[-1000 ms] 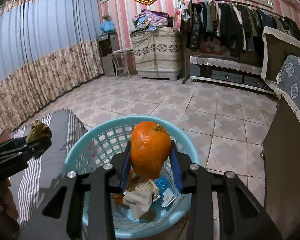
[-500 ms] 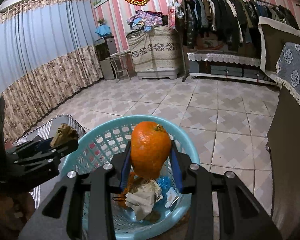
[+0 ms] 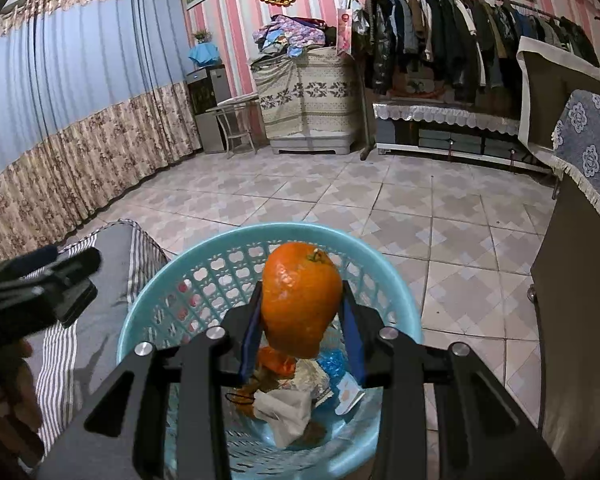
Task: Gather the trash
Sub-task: 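Open the left gripper over the basket while the right gripper releases the tangerine, then move both grippers back over the mat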
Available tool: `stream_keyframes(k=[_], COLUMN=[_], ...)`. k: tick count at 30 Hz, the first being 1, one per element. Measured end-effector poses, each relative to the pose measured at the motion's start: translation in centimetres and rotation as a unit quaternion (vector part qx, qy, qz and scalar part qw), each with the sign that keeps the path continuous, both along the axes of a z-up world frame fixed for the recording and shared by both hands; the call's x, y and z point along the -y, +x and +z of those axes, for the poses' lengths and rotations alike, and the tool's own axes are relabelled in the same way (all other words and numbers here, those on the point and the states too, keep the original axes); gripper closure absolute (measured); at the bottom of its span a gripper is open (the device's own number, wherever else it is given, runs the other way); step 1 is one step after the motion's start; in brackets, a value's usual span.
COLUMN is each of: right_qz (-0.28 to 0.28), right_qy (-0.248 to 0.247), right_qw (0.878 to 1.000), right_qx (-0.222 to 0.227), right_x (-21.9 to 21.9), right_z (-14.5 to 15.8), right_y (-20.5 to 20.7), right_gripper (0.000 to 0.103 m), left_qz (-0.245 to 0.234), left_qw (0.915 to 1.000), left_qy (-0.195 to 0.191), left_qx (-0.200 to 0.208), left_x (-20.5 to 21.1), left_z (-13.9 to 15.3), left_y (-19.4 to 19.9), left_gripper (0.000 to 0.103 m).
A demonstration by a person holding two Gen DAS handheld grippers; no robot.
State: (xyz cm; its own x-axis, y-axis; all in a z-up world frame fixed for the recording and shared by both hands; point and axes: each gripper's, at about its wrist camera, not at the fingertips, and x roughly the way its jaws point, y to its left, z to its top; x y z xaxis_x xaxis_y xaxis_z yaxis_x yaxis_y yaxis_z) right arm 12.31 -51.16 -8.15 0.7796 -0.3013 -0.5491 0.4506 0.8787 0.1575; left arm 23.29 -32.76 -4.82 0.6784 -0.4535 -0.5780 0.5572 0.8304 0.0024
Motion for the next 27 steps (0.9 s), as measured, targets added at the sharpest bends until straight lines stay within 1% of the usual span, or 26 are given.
stream_keyframes(k=[5,6,7,8,9,10,12,15,27], right_qz=[-0.001,-0.004,-0.005,-0.008,-0.012,-0.018,-0.025,-0.032,-0.044], right_qy=[-0.012,-0.015,-0.016,-0.016,-0.019,-0.026,-0.033,-0.032,-0.051], right_qw=[1.000,1.000,1.000,1.000,1.000,0.999,0.999,0.999,0.998], right_qx=[-0.002,-0.001,0.000,0.005,0.010,0.011,0.004,0.002,-0.005], right_x=[-0.8,-0.9,-1.0,-1.1,-1.3,-1.4,-1.4,-1.5,-2.9], right_z=[-0.3,-0.3,-0.3,-0.2,-0.2,-0.3,-0.4,-0.9,0.1], right_y=[0.7,0.8,0.8,0.8,0.6,0.6,0.7,0.6,0.0], right_gripper=[0.064,0.057,0.046,0.039,0.025,0.021,0.020,0.011,0.011], left_qz=[0.024,0.029,0.033,0.037,0.042,0.044,0.051,0.064,0.128], left_qw=[0.9997,0.9995,0.9994,0.9993,0.9991,0.9990,0.9987,0.9979,0.9915], left_qy=[-0.005,-0.005,-0.005,-0.006,-0.005,-0.004,-0.002,-0.003,-0.007], left_qx=[-0.004,-0.005,-0.004,-0.003,-0.002,-0.001,0.002,0.007,0.021], left_x=[-2.8,-3.4,-3.8,-4.2,-4.8,-5.1,-6.1,-7.8,-15.8], left_z=[0.2,0.2,0.2,0.3,0.4,0.4,0.5,0.8,2.0], left_y=[0.0,0.0,-0.1,-0.1,-0.2,-0.3,-0.4,-0.8,-2.5], left_gripper=[0.006,0.006,0.006,0.006,0.006,0.006,0.006,0.006,0.006])
